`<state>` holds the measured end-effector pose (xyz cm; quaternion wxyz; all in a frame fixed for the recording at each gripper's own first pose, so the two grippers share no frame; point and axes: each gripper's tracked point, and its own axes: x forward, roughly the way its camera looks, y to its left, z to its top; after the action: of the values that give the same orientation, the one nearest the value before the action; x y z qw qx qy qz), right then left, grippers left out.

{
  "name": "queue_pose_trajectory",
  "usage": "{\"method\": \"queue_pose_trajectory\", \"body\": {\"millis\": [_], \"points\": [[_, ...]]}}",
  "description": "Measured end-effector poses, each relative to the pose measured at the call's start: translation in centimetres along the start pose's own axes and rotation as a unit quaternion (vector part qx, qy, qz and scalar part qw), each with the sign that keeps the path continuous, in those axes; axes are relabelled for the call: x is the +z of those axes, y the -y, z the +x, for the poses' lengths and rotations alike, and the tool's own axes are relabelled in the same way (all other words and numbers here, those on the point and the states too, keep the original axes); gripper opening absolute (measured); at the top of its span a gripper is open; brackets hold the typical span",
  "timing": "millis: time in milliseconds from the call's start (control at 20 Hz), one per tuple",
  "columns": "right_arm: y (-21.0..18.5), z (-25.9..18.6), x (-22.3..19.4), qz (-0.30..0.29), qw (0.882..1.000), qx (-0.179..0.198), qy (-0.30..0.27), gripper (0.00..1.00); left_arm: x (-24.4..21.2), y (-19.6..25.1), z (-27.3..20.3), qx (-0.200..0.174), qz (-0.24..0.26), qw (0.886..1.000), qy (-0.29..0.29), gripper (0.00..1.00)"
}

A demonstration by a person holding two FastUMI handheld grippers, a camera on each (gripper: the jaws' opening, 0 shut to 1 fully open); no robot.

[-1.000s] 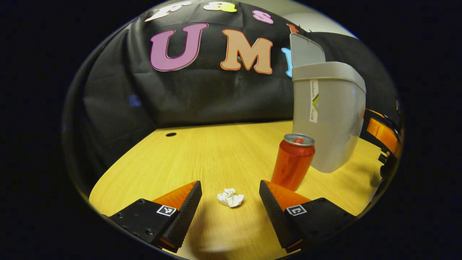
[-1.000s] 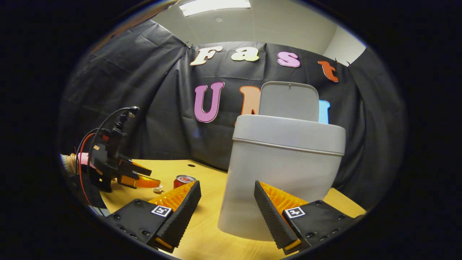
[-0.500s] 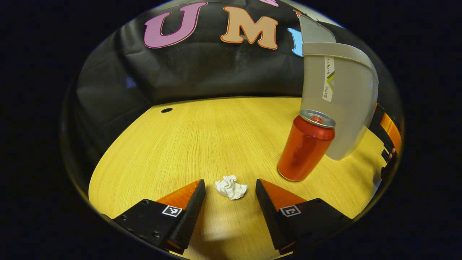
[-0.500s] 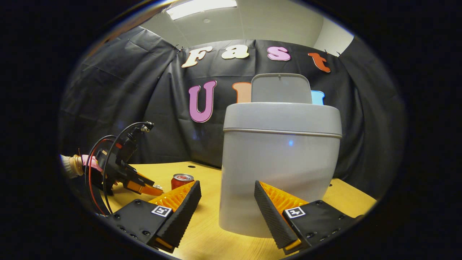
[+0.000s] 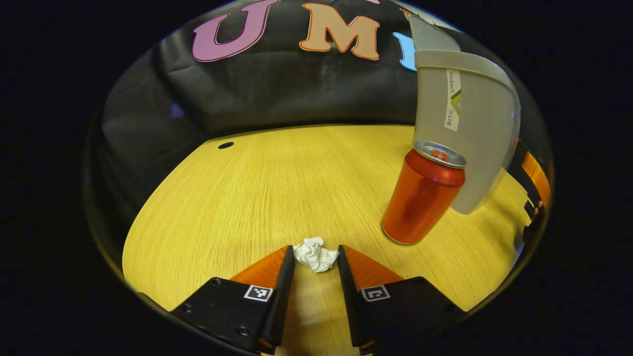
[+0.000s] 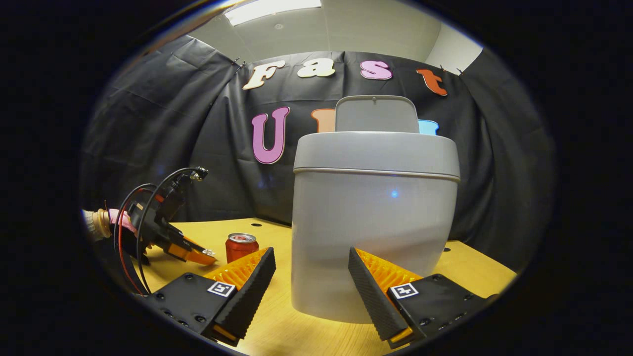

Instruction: Press the lid of the desktop garbage bin to open it, pick up the crumpled paper on the desktop and throw it into the bin, then pick up the pop can on the desktop and drop it into the bin, and finally close the garbage bin lid.

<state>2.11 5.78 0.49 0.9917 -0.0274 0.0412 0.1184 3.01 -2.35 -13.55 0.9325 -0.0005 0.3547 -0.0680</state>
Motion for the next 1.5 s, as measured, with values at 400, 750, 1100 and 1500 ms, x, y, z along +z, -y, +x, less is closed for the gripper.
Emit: {"method": "queue_pose_trajectory", "body": {"millis": [400,750,1100,1500], "points": [[0.3,0.2,-0.4,0.009,1.0,-0.004,-0.008,0.98,0.3,0.0,0.1,-0.001,0.006,1.0,0.005,0.24],[0.9,0.0,-0.4,0.019,1.0,-0.006,-0.008,0.98,0.5,0.2,0.0,-0.009,0.007,1.0,0.008,0.23],[1.2,-0.1,-0.5,0.018,1.0,-0.008,-0.011,0.98,4.2,0.3,-1.2,-0.014,0.025,0.999,0.038,0.19],[1.8,-0.4,-0.1,0.033,0.999,-0.013,-0.009,0.98,15.2,3.2,-5.5,-0.047,0.045,0.988,0.143,0.19]]}}
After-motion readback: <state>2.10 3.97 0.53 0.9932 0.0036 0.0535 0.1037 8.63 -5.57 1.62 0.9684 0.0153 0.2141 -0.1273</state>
